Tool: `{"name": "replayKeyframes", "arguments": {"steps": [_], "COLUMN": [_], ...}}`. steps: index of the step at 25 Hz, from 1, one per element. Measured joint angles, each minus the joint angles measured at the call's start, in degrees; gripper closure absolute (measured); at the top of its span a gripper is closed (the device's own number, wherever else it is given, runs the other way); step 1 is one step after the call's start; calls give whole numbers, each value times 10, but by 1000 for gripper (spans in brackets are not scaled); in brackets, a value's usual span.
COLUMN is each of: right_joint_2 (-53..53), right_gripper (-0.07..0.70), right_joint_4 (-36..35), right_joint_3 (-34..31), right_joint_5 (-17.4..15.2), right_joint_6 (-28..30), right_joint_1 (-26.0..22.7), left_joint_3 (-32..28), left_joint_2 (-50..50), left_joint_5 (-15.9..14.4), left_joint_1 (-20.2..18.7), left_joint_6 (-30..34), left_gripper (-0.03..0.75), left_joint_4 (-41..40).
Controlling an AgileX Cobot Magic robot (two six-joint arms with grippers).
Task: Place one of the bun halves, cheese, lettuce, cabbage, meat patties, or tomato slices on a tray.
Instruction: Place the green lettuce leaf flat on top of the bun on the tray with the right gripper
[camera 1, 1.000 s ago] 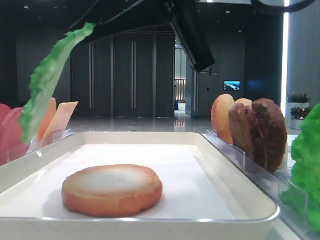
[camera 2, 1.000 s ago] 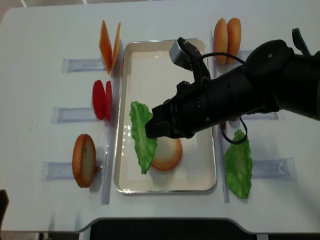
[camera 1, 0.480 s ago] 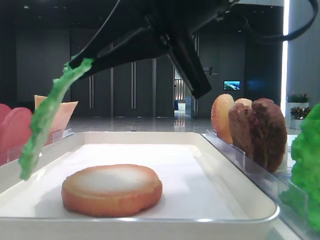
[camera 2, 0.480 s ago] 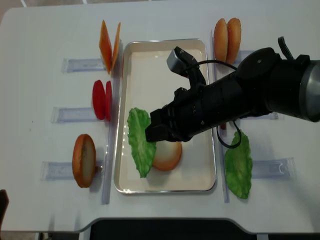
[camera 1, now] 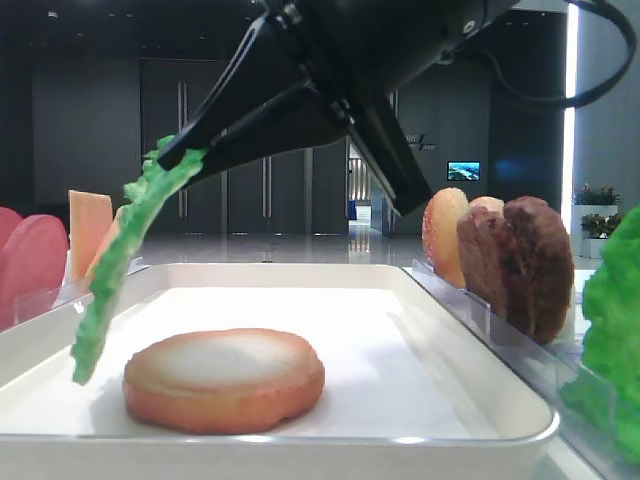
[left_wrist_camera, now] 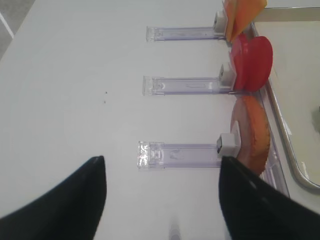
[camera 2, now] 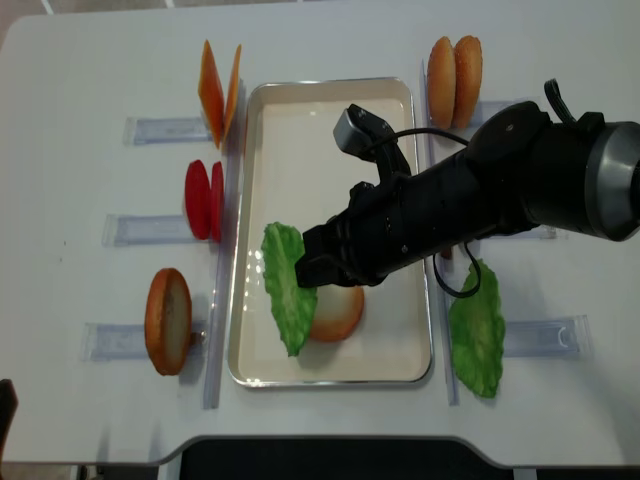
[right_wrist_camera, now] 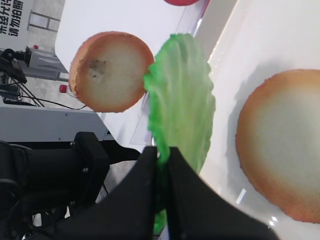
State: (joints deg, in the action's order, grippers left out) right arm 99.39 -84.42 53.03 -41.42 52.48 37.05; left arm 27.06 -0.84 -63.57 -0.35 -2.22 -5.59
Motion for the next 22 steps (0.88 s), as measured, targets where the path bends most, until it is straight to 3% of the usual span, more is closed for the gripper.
{"name": "replayKeyframes", "arguments": {"steps": [22], "right_joint_2": [0], "right_gripper": [619], "right_joint_4": [58], "right_joint_3": [0], "right_joint_5": [26], "right_joint_6": [1], "right_joint_1": [-5], "left_joint_3": [0], "left_joint_2": [0], "left_joint_5": [0], "left_joint_1": [0], "left_joint_6": [0], "left_gripper": [181], "left_joint_4": [0]}}
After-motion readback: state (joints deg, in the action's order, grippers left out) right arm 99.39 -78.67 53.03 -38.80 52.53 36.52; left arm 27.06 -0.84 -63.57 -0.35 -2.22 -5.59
